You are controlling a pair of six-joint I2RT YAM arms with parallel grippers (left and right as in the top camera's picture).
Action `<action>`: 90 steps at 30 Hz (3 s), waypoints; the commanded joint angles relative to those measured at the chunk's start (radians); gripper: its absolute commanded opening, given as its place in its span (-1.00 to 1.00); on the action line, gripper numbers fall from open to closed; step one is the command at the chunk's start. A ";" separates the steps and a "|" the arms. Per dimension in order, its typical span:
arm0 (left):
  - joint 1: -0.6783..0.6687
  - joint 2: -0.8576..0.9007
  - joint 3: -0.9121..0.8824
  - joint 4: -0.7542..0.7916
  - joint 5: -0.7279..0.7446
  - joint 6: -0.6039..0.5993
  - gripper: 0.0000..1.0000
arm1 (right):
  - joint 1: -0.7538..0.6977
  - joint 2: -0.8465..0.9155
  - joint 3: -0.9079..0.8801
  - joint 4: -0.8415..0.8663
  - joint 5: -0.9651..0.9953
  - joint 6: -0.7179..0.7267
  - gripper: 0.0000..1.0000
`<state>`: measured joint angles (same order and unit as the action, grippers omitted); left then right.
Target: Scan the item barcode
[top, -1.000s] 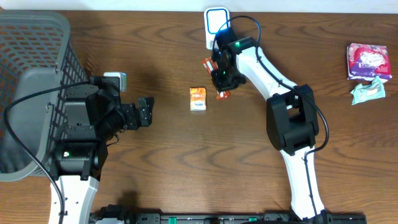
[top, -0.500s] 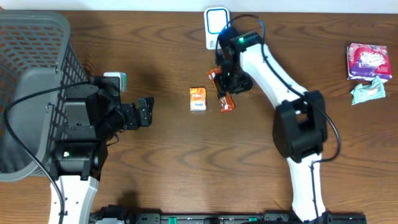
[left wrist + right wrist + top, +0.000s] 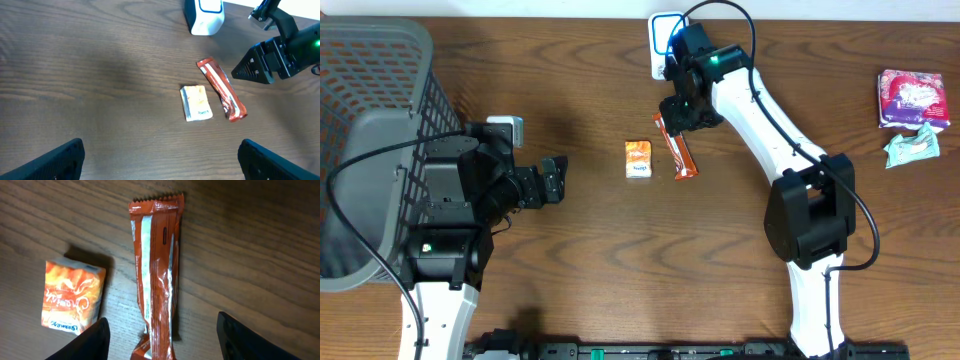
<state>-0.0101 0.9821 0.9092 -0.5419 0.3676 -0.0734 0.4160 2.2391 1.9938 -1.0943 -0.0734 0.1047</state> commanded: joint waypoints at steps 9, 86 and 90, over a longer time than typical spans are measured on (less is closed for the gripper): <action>0.003 0.004 -0.005 0.001 0.005 0.013 0.94 | 0.007 0.060 -0.001 0.016 0.011 -0.005 0.14; 0.003 0.004 -0.005 0.001 0.005 0.013 0.95 | 0.198 0.135 0.021 0.081 0.538 0.082 -0.42; 0.003 0.004 -0.005 0.001 0.005 0.013 0.95 | 0.197 0.134 0.021 0.081 0.539 0.082 -0.44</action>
<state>-0.0101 0.9821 0.9092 -0.5419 0.3672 -0.0734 0.6064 2.3947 2.0041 -1.0126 0.4641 0.1722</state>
